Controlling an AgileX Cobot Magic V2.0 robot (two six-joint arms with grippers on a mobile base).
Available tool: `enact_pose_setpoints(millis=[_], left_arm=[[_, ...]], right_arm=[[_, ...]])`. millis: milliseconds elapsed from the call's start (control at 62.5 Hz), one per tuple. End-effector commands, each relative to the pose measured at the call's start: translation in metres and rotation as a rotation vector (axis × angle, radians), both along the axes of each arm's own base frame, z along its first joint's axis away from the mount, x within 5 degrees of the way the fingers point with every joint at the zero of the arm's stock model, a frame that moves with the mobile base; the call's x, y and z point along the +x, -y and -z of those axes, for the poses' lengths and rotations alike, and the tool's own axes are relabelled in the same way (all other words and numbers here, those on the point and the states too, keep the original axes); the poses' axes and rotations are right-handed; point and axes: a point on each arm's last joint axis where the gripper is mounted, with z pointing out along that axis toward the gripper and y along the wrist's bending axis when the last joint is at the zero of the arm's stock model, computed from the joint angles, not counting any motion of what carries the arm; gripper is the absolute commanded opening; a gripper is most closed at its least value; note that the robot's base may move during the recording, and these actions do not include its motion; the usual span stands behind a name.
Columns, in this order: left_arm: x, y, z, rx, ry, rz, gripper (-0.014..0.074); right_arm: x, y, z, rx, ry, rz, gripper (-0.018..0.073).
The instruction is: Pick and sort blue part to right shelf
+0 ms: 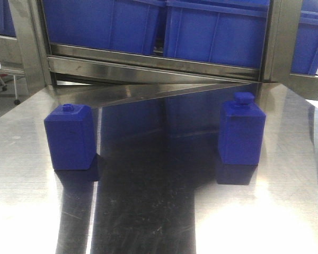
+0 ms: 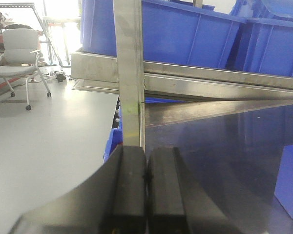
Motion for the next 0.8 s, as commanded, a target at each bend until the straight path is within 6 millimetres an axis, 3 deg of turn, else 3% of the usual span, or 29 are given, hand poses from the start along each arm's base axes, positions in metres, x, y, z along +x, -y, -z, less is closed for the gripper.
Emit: enact_pose_setpoints(millis=[0, 224, 544, 655, 783], left_arm=[[-0.001, 0.000, 0.000, -0.019, 0.076, 0.006, 0.0136], [-0.001, 0.000, 0.000, -0.019, 0.076, 0.006, 0.0136], [-0.001, 0.000, 0.000, -0.019, 0.076, 0.006, 0.0136], [-0.001, 0.000, 0.000, -0.019, 0.076, 0.006, 0.0136], [-0.001, 0.000, 0.000, -0.019, 0.076, 0.006, 0.0136]], right_arm=[[0.004, 0.000, -0.030, 0.007, 0.052, 0.003, 0.0030], [0.034, -0.002, -0.064, 0.015, -0.039, 0.002, 0.0030], [0.094, -0.007, -0.066, -0.001, -0.304, -0.001, 0.0057], [0.112, -0.013, -0.070, 0.020, -0.405, -0.026, 0.0228], [0.132, -0.027, -0.073, 0.094, -0.547, -0.049, 0.0527]])
